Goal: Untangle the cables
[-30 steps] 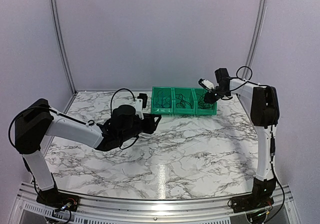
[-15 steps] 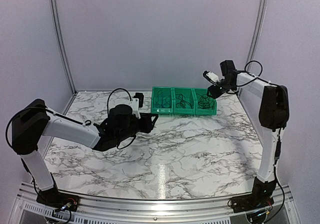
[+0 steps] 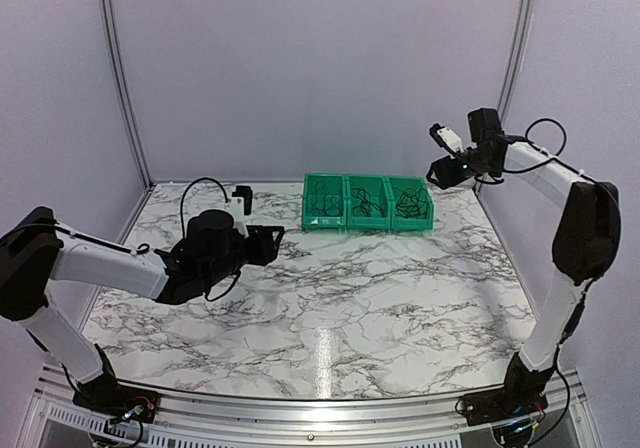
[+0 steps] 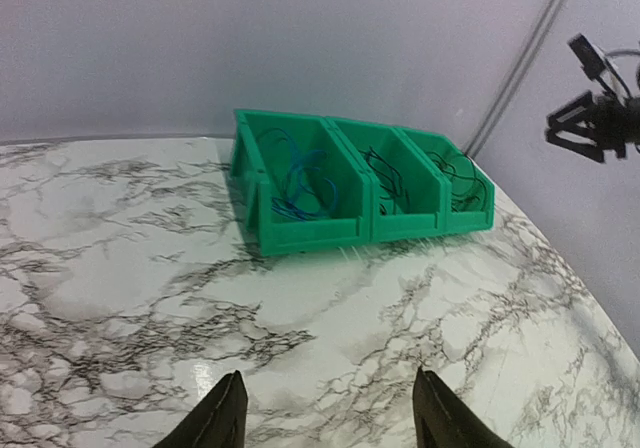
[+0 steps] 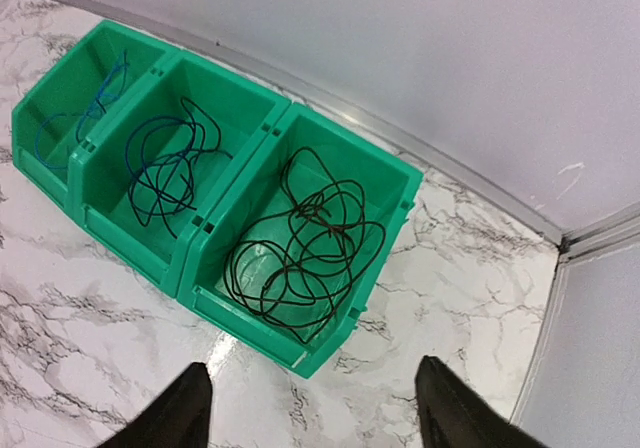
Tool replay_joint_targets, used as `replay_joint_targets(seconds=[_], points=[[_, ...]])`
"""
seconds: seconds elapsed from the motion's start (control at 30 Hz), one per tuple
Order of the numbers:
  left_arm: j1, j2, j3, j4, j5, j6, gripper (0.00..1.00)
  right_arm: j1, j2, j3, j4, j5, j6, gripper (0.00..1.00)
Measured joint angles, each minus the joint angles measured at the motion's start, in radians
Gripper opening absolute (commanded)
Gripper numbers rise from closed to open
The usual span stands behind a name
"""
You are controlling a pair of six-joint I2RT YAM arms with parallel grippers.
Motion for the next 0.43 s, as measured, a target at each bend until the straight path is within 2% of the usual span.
replay_joint_targets(seconds=[0.03,0.07,0.27,0.43], points=[[0.011,-0.029,-0.010,-0.019,-0.014,0.009,0.80,-0.012,-0.045,-0.039,0.019,-0.016,0.010,0.98],[0.024,-0.065,-0.015,-0.051,-0.030,0.014,0.96,-0.024,-0.093,-0.079,0.043,-0.033,0.017,0.99],[0.059,-0.203,0.069,-0.320,-0.122,0.052,0.99,-0.053,-0.404,-0.346,0.220,-0.072,0.029,0.99],[0.062,-0.137,0.321,-0.684,-0.262,0.041,0.99,-0.048,-0.651,-0.701,0.489,0.107,0.132,0.99]])
